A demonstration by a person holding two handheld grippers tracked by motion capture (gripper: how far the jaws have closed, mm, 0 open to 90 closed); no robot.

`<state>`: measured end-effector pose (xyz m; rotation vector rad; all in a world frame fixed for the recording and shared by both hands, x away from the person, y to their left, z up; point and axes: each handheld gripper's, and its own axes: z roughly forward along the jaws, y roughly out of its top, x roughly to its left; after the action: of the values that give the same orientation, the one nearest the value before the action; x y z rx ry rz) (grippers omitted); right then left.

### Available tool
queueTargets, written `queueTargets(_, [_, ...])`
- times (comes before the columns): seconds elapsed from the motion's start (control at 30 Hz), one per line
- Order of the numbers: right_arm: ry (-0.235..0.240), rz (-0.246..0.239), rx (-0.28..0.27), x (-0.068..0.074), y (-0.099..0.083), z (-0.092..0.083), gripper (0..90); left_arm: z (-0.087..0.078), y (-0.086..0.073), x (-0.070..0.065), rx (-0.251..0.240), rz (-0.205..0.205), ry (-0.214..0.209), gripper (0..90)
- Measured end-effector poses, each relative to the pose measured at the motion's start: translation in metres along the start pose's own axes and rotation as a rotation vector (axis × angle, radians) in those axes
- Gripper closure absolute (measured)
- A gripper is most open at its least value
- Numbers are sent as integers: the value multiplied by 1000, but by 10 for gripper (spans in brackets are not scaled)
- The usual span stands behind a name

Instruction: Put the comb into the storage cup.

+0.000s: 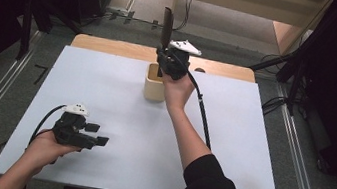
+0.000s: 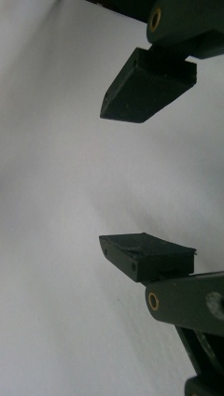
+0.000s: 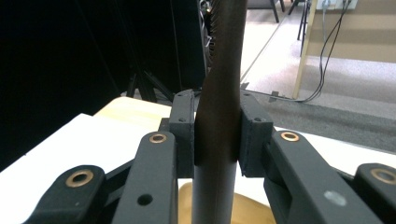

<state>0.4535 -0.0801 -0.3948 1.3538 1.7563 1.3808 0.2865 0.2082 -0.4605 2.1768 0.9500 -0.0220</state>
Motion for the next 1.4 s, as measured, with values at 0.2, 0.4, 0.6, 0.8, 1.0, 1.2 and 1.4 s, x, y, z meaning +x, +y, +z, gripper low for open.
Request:
queueTargets(0.2, [-11, -19, 10, 2, -5, 4, 695, -1, 0, 0, -2, -1, -4, 343])
queueTargets(0.4, [-8, -5, 19, 1, -11, 7, 695, 0, 0, 0, 0, 4, -2, 343])
queueTargets(0.6, [-16, 5, 31, -3, -19, 7, 695, 0, 0, 0, -1, 3, -2, 343])
queueTargets(0.8, [-12, -1, 37, -4, -26, 8, 695, 0, 0, -1, 2, 4, 1, 343])
queueTargets(1.0, [-13, 5, 50, -6, -32, 8, 695, 0, 0, 0, 5, 4, -1, 343])
queueTargets(1.2, [-6, 6, 57, -7, -36, 7, 694, 1, 0, -1, 6, 3, -2, 343])
queueTargets(1.4, [-7, 6, 63, -9, -38, 5, 694, 1, 0, -1, 6, 3, -1, 343])
